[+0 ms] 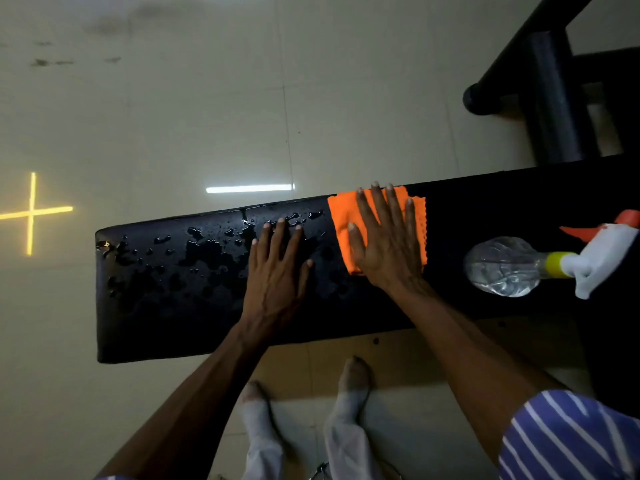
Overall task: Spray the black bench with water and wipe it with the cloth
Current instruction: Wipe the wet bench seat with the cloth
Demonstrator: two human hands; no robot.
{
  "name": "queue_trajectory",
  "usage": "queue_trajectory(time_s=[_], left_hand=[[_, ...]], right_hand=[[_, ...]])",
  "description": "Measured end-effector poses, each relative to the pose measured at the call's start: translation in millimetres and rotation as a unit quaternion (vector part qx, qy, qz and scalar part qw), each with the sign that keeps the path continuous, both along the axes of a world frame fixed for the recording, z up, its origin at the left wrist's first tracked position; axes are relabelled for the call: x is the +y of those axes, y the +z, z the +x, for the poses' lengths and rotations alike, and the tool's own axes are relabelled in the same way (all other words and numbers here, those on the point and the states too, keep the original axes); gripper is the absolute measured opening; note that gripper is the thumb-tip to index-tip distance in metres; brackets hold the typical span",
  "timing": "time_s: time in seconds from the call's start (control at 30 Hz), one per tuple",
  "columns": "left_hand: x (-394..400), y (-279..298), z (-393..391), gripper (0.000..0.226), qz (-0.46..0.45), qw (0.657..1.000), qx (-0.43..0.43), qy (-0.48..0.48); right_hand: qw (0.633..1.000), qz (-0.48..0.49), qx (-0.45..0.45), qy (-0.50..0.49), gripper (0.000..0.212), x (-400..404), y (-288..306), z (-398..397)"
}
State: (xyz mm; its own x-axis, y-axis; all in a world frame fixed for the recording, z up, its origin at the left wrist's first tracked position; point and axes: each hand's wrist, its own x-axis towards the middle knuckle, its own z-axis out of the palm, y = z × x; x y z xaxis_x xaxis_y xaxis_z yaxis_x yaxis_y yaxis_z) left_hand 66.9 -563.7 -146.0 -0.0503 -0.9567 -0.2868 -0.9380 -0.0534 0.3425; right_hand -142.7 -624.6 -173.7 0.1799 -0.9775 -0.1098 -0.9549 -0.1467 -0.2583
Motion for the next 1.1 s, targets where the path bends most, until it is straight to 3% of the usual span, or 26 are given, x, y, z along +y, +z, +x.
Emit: queue_trajectory(time_s=[0.17, 0.37, 0.53, 0.63, 0.77, 0.83, 0.97, 1.1], left_hand=[[1.1, -7.9, 5.1, 0.058, -0.032, 0.999, 0.011, 0.003], [7.6, -2.6, 20.0, 0.063, -0.026, 0.999, 0.009, -0.02], [9.3, -8.5, 38.1, 0.062, -0.031, 0.999, -0.004, -0.028], [8.7, -9.1, 41.0, 0.063, -0.028, 0.999, -0.008, -0.04], [8.8, -5.1, 42.4, 0.063, -0.023, 0.999, -0.004, -0.042], [10.4, -6.4, 45.5, 0.064, -0.021, 0.999, -0.003, -0.041], [15.2, -11.9, 53.8, 0.064, -0.03, 0.997, -0.01, -0.063], [21.4, -9.8, 72.9, 0.064, -0.041, 0.998, -0.015, -0.043]], right_hand=[[0.999, 0.005, 0.011, -0.036, 0.062, -41.7, -2.8, 32.6], [0.989, -0.021, 0.032, 0.14, 0.062, -9.6, -0.5, 1.4], [0.999, 0.001, 0.04, -0.029, 0.06, -30.6, -1.8, 50.1], [1.0, -0.004, 0.02, 0.02, 0.06, -12.8, 0.9, 69.9], [0.992, -0.008, 0.039, 0.119, 0.06, 8.3, 7.2, 27.6], [0.997, -0.006, 0.043, 0.072, 0.06, 1.4, 5.4, 23.6], [0.999, 0.01, 0.028, -0.036, 0.062, -19.6, 3.0, 91.7], [0.995, 0.0, 0.02, 0.102, 0.059, 1.6, 3.7, 95.5]])
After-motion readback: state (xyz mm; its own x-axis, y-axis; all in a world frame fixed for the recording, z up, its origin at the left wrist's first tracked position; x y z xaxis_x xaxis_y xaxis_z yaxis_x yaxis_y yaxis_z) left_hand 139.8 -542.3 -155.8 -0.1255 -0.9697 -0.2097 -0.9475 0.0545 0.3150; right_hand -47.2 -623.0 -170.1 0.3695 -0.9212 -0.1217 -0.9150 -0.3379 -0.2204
